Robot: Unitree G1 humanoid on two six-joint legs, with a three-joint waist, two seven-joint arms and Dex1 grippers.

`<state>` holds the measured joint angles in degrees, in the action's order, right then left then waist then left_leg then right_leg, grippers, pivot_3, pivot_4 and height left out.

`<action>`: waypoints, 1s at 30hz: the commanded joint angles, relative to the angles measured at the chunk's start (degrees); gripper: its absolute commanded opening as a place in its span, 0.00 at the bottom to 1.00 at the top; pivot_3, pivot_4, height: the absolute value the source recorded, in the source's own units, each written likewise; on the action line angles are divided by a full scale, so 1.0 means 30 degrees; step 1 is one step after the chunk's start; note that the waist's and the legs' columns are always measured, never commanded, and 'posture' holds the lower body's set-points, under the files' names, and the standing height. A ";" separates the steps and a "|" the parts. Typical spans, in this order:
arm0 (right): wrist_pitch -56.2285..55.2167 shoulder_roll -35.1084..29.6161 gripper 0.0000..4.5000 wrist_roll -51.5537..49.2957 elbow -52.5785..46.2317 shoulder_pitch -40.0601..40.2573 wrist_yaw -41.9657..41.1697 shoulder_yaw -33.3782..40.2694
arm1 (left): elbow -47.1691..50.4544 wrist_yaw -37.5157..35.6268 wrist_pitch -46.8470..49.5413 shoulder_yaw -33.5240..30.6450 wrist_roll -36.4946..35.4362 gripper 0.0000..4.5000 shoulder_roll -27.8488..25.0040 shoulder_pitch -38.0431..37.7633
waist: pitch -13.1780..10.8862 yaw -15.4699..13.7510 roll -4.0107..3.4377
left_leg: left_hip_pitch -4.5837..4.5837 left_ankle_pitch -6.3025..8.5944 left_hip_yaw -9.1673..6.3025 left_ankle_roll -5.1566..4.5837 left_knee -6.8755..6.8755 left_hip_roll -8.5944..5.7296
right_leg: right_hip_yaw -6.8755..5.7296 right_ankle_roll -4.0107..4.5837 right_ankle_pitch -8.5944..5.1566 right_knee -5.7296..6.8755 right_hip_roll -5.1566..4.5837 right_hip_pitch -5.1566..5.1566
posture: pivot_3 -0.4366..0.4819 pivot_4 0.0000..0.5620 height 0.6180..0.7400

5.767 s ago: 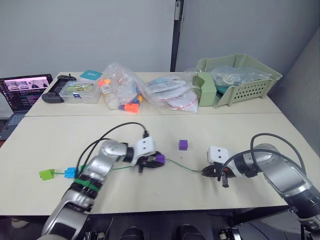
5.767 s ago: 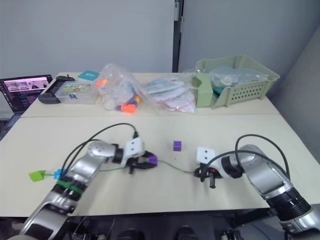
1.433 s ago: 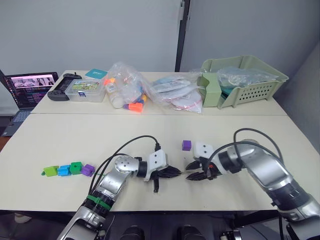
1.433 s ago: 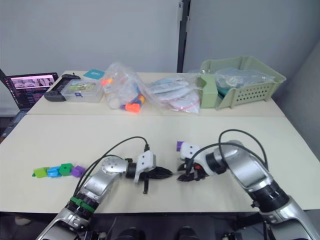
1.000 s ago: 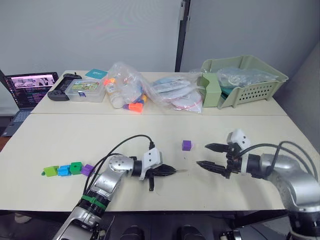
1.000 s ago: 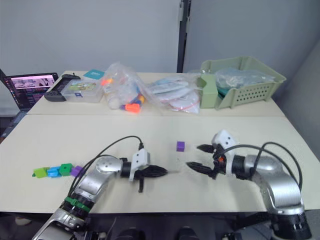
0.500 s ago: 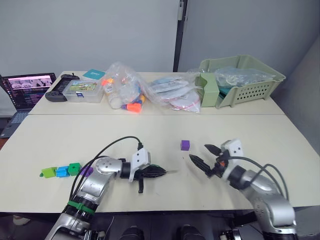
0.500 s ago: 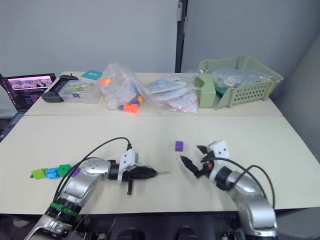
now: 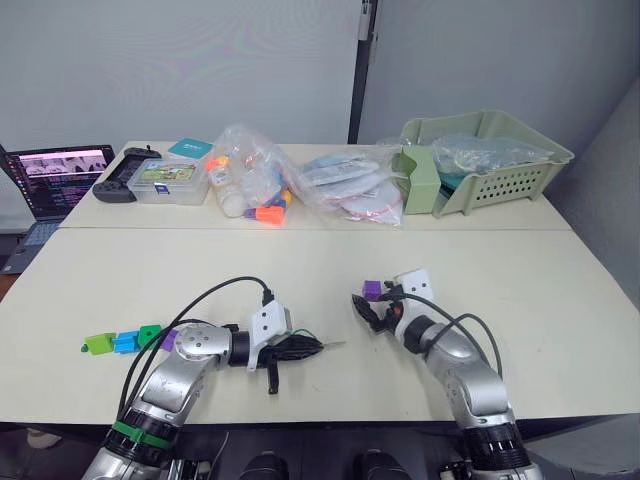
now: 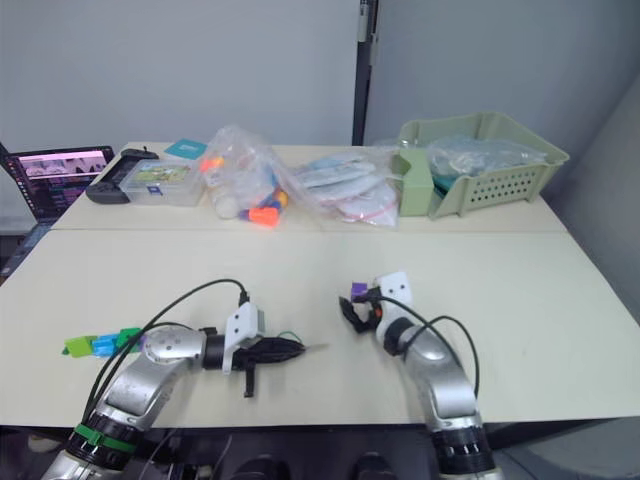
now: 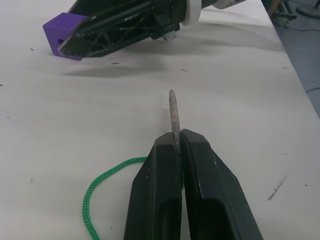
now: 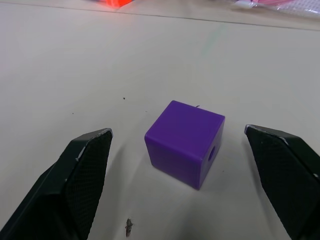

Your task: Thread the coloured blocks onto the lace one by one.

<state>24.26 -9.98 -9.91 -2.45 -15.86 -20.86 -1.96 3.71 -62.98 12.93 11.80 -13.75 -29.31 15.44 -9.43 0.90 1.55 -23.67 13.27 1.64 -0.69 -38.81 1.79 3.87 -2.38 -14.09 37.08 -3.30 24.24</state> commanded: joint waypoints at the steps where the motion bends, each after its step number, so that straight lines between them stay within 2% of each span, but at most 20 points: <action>1: -0.0703 0.0289 0.94 0.0247 0.0506 -0.0716 0.0558 0.0120 | 0.0693 0.0225 0.0035 -0.0257 -0.0357 0.00 -0.0032 0.0144 | 0.0000 0.0008 0.0000 | 0.0000 0.0000 0.0000 0.0000 0.0000 0.0001 | -0.0001 0.0000 0.0000 0.0000 0.0000 0.0000 | 0.48 0.27 1.00; 4: -0.0973 0.0507 0.75 0.0269 0.1039 -0.1077 0.0811 0.0169 | 0.0626 0.0350 -0.0022 -0.0190 -0.0320 0.00 0.0063 0.0266 | 0.0000 0.0023 0.0000 | 0.0003 0.0000 -0.0001 0.0000 0.0005 0.0005 | -0.0001 0.0001 0.0000 0.0000 0.0002 0.0000 | 0.48 0.27 1.00; 9: -0.0843 0.0471 0.36 0.0159 0.0663 -0.0970 0.0784 0.0176 | 0.0611 0.0515 -0.0099 -0.0119 -0.0307 0.00 0.0181 0.0291 | 0.0000 0.0025 0.0000 | 0.0002 0.0000 -0.0001 -0.0001 0.0009 0.0004 | 0.0000 0.0001 0.0001 0.0000 -0.0001 0.0001 | 0.48 0.27 1.00; 12: -0.0447 0.0186 0.34 -0.0156 -0.0173 -0.0603 0.0514 0.0327 | 0.0597 0.0622 -0.0173 -0.0025 -0.0283 0.00 0.0350 0.0207 | 0.0000 0.0020 -0.0001 | 0.0002 0.0000 -0.0002 0.0000 0.0010 0.0007 | -0.0001 0.0001 0.0001 0.0001 0.0001 0.0003 | 0.48 0.27 1.00; 14: -0.0041 -0.0123 0.26 -0.0452 -0.1005 -0.0191 0.0161 0.0319 | 0.0544 0.0688 -0.0233 0.0067 -0.0265 0.00 0.0503 0.0178 | 0.0000 0.0001 -0.0001 | -0.0003 0.0001 -0.0004 -0.0001 0.0013 0.0003 | -0.0001 0.0001 0.0001 0.0000 -0.0002 0.0003 | 0.48 0.27 1.00; 21: 0.2070 -0.1058 0.27 -0.1317 -0.5135 0.2794 -0.0299 0.0145 | -0.0231 0.0575 -0.0745 0.0403 -0.0047 0.00 0.1135 0.0562 | 0.0001 -0.0009 -0.0001 | -0.0006 0.0001 -0.0006 -0.0001 0.0012 0.0000 | -0.0003 0.0000 0.0000 -0.0008 -0.0003 -0.0001 | 0.48 0.27 1.00; 29: 0.3700 -0.0333 0.27 -0.1328 -0.7804 0.5470 0.1255 0.0327 | -0.1229 -0.0236 -0.1151 0.0914 -0.0067 0.00 0.1372 0.1231 | 0.0001 -0.0011 -0.0001 | -0.0002 0.0001 -0.0001 -0.0001 0.0010 0.0000 | 0.0000 -0.0001 -0.0002 -0.0010 0.0004 -0.0002 | 0.48 0.27 1.00; 30: 0.3861 -0.0235 0.38 -0.1456 -0.8007 0.5576 0.1325 0.0395 | -0.1327 -0.0312 -0.1176 0.0960 -0.0076 0.00 0.1390 0.1320 | 0.0002 -0.0025 -0.0001 | -0.0002 0.0001 -0.0002 -0.0001 0.0010 0.0000 | 0.0001 -0.0001 -0.0002 -0.0010 0.0003 -0.0002 | 0.48 0.27 1.00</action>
<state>34.92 -10.86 -12.74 -24.07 0.37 -17.61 -1.46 -0.80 -63.23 10.27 14.51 -13.61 -25.32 18.37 -9.43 0.82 1.54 -23.68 13.27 1.63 -0.69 -38.79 1.79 3.87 -2.38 -14.10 37.05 -3.29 24.23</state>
